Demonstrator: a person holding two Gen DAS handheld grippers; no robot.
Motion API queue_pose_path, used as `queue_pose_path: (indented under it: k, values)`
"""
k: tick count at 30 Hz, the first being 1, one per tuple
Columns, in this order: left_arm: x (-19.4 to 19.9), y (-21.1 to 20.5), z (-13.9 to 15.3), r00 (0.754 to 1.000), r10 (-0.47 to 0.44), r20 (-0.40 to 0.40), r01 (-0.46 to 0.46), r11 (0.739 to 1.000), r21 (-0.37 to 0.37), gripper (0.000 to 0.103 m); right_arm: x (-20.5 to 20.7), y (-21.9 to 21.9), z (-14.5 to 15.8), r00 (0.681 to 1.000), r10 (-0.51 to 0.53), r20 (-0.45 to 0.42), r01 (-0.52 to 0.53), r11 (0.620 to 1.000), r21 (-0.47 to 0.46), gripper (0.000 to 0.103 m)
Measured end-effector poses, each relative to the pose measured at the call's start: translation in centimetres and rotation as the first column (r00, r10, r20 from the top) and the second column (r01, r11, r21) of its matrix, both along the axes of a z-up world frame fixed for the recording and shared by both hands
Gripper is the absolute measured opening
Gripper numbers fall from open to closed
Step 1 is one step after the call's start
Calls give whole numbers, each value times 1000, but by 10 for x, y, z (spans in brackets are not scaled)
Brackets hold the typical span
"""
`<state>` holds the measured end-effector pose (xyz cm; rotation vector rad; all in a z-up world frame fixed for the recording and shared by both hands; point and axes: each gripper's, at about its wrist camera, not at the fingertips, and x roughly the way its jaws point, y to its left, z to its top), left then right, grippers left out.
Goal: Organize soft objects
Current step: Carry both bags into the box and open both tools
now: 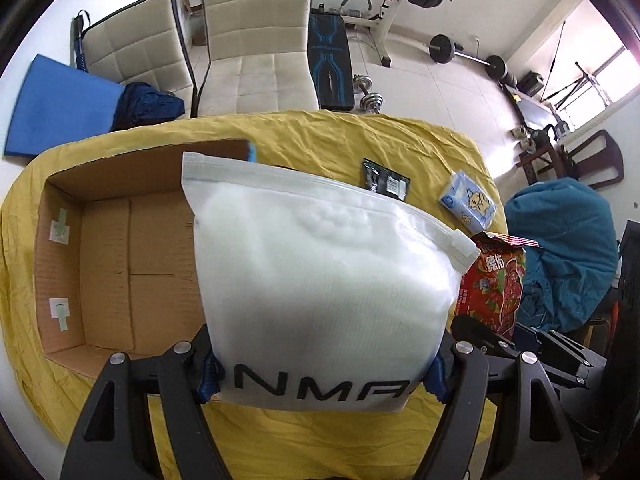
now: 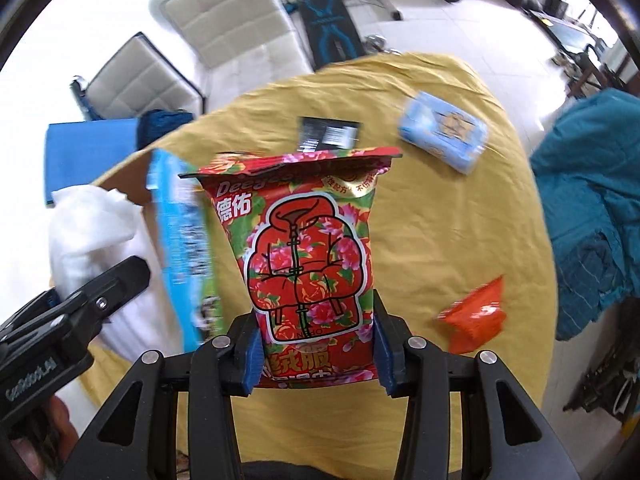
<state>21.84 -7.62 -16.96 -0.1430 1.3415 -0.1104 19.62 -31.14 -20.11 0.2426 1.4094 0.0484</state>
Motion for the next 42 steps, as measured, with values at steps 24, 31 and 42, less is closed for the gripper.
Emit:
queue_pose_path:
  k: [24,31,42]
  values:
    - [73,242,-113,939,205,-277,-242,964,-107,75,85,265,-76,983,170,-72,-170,985,8,47]
    - [90,236,-156,930,150,-335,-199,973,-118,75,103,283,-129,979,153,-133,-159,986,-39,47]
    - [90,220,-172,932,74,-356,-124,985,-120,78,107,287,-169,977,146,-157,-162,982,-97,48]
